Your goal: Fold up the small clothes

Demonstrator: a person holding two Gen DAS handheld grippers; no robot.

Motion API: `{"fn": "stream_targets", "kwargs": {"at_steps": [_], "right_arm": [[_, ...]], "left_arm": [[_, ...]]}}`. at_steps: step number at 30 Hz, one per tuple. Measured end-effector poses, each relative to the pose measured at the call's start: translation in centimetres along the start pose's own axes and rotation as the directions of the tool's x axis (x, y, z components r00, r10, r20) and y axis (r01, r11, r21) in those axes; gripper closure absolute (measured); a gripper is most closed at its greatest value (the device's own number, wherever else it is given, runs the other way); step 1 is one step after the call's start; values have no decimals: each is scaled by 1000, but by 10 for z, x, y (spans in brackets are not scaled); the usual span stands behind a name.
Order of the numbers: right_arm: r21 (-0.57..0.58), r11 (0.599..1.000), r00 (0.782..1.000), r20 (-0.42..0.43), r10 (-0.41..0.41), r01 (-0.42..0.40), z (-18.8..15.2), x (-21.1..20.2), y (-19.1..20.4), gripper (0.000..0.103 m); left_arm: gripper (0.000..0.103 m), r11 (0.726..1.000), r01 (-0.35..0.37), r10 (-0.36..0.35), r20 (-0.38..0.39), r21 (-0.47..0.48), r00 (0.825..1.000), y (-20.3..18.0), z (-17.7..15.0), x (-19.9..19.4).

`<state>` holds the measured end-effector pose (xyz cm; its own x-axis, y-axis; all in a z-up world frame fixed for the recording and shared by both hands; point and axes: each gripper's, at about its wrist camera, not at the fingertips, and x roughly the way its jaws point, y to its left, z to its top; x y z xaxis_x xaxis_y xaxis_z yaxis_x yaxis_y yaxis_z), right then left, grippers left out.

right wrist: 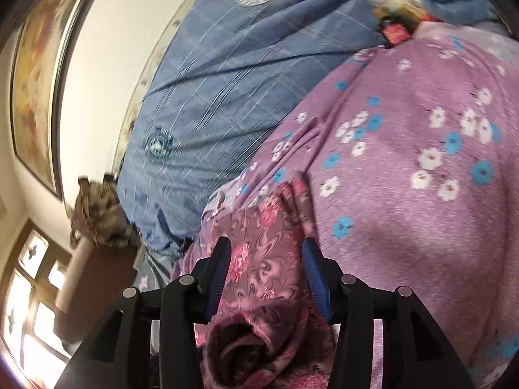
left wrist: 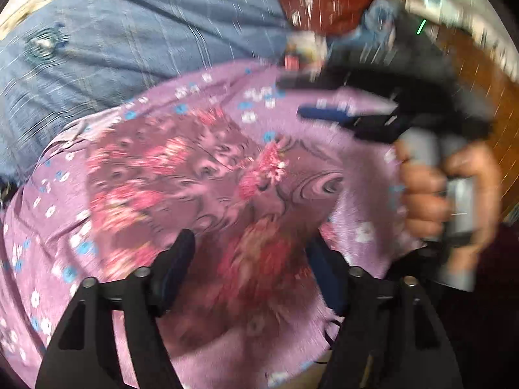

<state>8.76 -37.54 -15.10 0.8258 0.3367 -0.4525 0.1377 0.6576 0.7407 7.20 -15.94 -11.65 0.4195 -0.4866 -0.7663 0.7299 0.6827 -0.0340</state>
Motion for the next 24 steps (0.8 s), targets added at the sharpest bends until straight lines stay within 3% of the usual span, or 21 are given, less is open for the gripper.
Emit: {"fn": "stream_targets", "kwargs": {"at_steps": [1, 3, 6, 7, 9, 11, 13, 14, 15, 18, 21, 24], "right_arm": [[-19, 1000, 1000, 0, 2, -2, -2, 0, 4, 55], [-81, 996, 999, -9, 33, -33, -9, 2, 20, 55], [-192, 974, 993, -32, 115, -119, -26, -1, 50, 62], [-225, 968, 993, -50, 103, -112, -33, 1, 59, 64], [-289, 957, 994, -113, -13, -21, -49, 15, 74, 72], [-293, 952, 975, -170, -140, 85, -63, 28, 71, 72], [-269, 933, 918, -252, -306, 237, -80, 45, 48, 74], [-256, 933, 902, -286, -325, 255, -85, 51, 39, 74], [-259, 935, 911, -269, -311, 243, -86, 48, 39, 74], [-293, 927, 904, -284, -320, 236, -73, 45, 54, 72], [-293, 933, 926, -247, -286, 211, -46, 46, 68, 67], [-189, 964, 948, -226, -226, 185, -6, 67, 69, 62]], "left_arm": [[22, 1000, -6, 7, 33, -17, 999, 9, -5, -15], [21, 995, -80, 84, 78, -59, 993, 33, -14, -40], [21, 979, -142, 156, 93, -148, 983, 70, -23, -54], [21, 970, -168, 184, 75, -178, 980, 80, -25, -51], [21, 949, -244, 253, 19, -202, 967, 94, -27, -41], [21, 939, -287, 281, -59, -188, 958, 102, -33, -19], [20, 945, -304, 283, -170, -116, 944, 99, -46, 13], [20, 949, -295, 270, -195, -113, 943, 98, -50, 24], [20, 950, -283, 253, -198, -136, 947, 100, -53, 29], [21, 951, -222, 184, -185, -216, 965, 116, -47, 16], [21, 941, -224, 199, -121, -254, 973, 136, -20, 0], [21, 935, -259, 246, -81, -243, 966, 157, 22, 4]]}}
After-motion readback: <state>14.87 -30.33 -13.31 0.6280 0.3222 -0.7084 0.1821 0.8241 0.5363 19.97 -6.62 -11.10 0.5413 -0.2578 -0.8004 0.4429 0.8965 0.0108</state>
